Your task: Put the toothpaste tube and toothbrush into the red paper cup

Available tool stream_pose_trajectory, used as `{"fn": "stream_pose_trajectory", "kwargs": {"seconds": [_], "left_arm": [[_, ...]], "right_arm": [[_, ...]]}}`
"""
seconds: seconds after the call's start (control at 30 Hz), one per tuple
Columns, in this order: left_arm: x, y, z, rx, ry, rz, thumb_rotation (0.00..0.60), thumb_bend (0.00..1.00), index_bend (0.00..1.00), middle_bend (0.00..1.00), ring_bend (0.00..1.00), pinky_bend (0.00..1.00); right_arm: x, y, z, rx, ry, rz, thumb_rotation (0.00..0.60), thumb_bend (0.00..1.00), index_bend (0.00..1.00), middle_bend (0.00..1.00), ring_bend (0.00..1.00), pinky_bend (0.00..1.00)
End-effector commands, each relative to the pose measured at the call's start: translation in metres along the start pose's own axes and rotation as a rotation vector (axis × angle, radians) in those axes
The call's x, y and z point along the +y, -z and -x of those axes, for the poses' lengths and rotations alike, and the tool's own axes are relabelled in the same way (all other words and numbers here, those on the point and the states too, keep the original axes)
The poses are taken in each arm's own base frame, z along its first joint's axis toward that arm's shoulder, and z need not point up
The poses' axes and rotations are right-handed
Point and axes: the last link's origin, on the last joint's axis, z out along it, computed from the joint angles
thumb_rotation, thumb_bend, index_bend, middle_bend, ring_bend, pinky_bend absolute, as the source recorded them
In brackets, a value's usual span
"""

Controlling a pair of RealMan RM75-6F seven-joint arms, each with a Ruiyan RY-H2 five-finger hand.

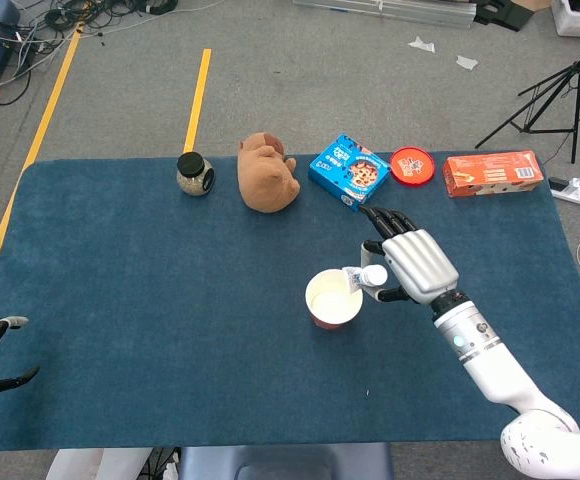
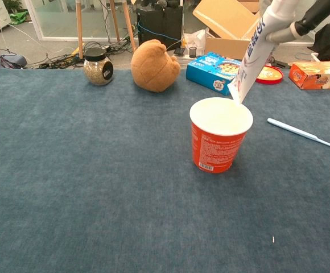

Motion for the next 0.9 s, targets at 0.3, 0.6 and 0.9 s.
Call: {"fn": "stream_pose_trajectory", "kwargs": {"seconds": [0.3,0.6,0.9], "left_arm": [[0.0,0.001,-0.001,0.005,0.002,0.002,0.6,0.0,0.29,0.35,0.26,0.31],[0.0,0.002,-0.003,0.008,0.005,0.001,0.6,0.0,0.29,0.35,0.26,0.31],[-0.001,0.003,-0.006,0.015,0.008,-0.001,0.6,0.0,0.29,0.35,0.26,0.31]], "right_arm": [[-0.003,-0.007,0.014,-0.05,0.022,0.015,0.6,0.21,0.62,0.03,0.0,0.11],[-0.009,-0.017,0.027,-0.107,0.062,0.023,0.6,0.21,0.62,0.03,0.0,0.11],[-0.016,-0.025,0.035,-0.14,0.121,0.045,0.6,0.21,0.62,0.04,0.0,0.11]]}}
